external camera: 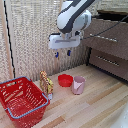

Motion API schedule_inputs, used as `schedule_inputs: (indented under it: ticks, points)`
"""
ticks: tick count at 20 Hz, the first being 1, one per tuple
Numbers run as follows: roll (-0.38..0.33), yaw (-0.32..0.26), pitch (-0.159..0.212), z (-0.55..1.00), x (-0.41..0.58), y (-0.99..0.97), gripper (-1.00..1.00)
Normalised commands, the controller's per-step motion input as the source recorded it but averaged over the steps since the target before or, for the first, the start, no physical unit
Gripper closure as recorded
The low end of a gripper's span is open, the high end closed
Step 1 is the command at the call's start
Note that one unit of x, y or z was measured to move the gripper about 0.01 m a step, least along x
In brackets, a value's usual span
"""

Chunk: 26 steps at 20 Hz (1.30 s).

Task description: Transport the gripper mindfully toward the orange-red bowl and clasp it to elevate with ease. Ensure your robot's arm aligns efficiently with the top drawer's opening. Carefully slide the orange-red bowl into the designated spot with precision. After confirmation, withdraw the gripper gently. Close the drawer smoothly by transitioning the gripper to its handle.

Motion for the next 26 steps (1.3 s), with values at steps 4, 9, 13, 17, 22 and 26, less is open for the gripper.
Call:
schedule_inputs:
  ticks: [4,9,13,17,22,26]
  points:
    - [0.000,-0.068,0.060,-0.13,0.000,-0.35,-1.00]
    - [0.000,-0.020,0.013,-0.28,0.054,-0.24,-1.00]
    - [-0.007,0.000,0.000,-0.34,0.134,-0.24,-1.00]
    - [-0.004,0.000,0.015,-0.33,0.011,-0.33,-1.00]
    - [-0.013,0.000,0.011,-0.35,0.008,-0.22,-1.00]
    - [-0.019,0.016,0.001,-0.37,0.136,-0.13,-1.00]
